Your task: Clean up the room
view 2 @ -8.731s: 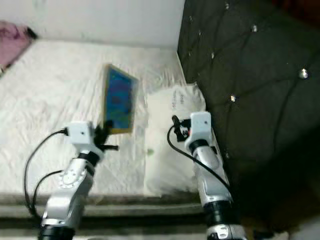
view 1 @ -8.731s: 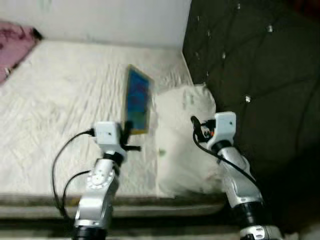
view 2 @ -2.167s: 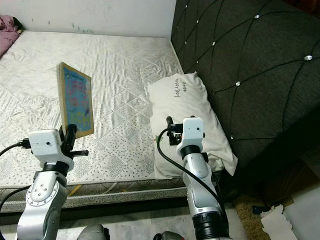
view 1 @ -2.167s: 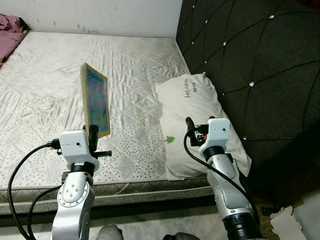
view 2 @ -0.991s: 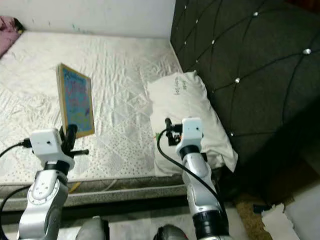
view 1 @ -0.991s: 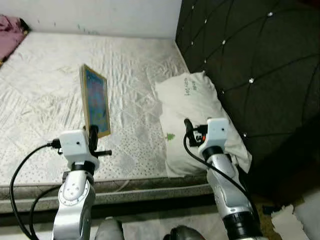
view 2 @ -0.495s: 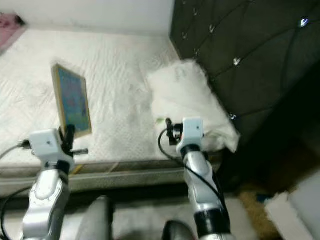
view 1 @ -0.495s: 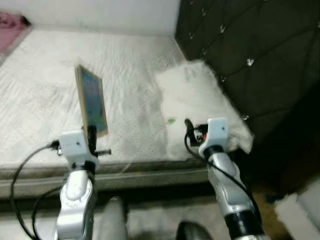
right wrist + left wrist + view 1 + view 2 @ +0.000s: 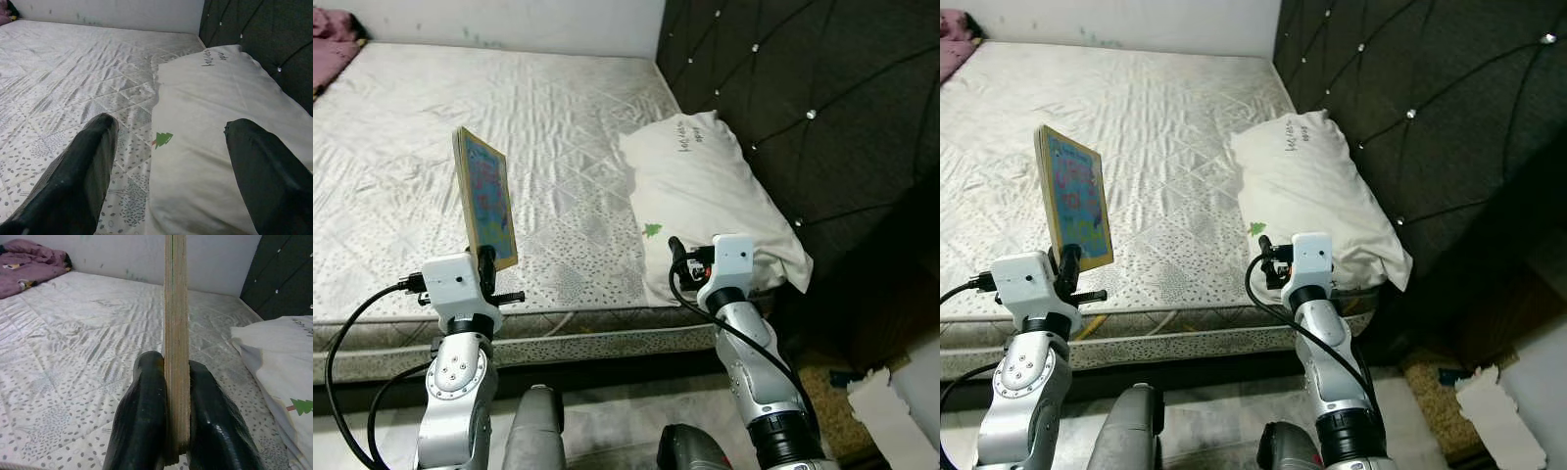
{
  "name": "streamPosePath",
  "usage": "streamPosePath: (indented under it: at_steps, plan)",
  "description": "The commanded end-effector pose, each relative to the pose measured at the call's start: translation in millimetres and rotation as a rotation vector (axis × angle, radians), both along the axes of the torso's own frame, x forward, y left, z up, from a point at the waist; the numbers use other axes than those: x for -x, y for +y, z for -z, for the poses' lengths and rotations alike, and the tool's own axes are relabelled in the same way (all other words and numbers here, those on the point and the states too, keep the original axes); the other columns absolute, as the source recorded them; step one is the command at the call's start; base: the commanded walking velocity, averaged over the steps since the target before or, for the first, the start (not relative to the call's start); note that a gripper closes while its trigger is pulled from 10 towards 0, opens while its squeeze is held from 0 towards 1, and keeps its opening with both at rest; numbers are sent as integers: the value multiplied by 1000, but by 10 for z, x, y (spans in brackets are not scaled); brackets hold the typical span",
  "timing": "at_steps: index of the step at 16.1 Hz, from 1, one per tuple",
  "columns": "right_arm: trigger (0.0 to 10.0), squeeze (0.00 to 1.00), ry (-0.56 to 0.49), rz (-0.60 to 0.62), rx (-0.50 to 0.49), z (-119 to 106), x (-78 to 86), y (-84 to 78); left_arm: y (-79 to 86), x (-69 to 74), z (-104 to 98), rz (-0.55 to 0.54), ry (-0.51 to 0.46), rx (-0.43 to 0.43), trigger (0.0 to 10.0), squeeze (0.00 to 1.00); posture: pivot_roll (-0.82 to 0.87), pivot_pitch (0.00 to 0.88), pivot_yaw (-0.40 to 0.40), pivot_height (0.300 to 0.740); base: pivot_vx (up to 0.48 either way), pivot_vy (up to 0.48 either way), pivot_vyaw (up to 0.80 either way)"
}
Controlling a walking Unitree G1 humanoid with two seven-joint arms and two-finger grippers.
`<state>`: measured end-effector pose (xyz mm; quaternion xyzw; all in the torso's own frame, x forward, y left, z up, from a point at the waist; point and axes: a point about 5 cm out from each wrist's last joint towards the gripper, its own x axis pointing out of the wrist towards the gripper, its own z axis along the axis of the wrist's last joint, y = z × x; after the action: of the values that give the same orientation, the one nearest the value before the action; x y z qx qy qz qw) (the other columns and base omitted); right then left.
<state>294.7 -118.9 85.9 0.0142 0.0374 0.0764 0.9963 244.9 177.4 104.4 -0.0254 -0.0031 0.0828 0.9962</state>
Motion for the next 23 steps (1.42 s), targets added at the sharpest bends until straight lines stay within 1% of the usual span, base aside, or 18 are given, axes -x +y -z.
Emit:
streamPosePath:
  at_steps: [1, 4, 6, 8, 13, 17, 23]
  plan:
    - [10000, 0, 1, 0, 8, -16, -25, -22, -42, -59, -105, 12, -53, -4, 10000, 0, 110, 6, -78, 641, 0, 0, 0]
    - [10000, 0, 3, 1, 7, -16, -34, -24, -40, -70, -108, 4, -55, -4, 10000, 0, 109, 8, -78, 616, 0, 0, 0]
    - [10000, 0, 13, 6, 2, -5, -44, -33, -43, -80, -119, 10, -64, 12, 10000, 0, 109, 7, -79, 616, 0, 0, 0]
    - [10000, 0, 13, 6, 5, -5, -51, -35, -24, -93, -114, -8, -61, 42, 10000, 0, 107, 3, -80, 616, 0, 0, 0]
    - [10000, 0, 15, 3, 11, -3, -71, -39, -31, -117, -130, 5, -77, 58, 10000, 0, 110, 0, -82, 616, 66, 0, 0]
    - [10000, 0, 16, 1, 12, 3, -78, -36, -26, -125, -137, 7, -84, 64, 10000, 0, 113, 0, -84, 616, 261, 0, 0]
    - [10000, 0, 13, 6, 9, 7, -72, -42, -58, -135, -122, 19, -79, 79, 10000, 0, 114, 0, -82, 616, 406, 0, 0]
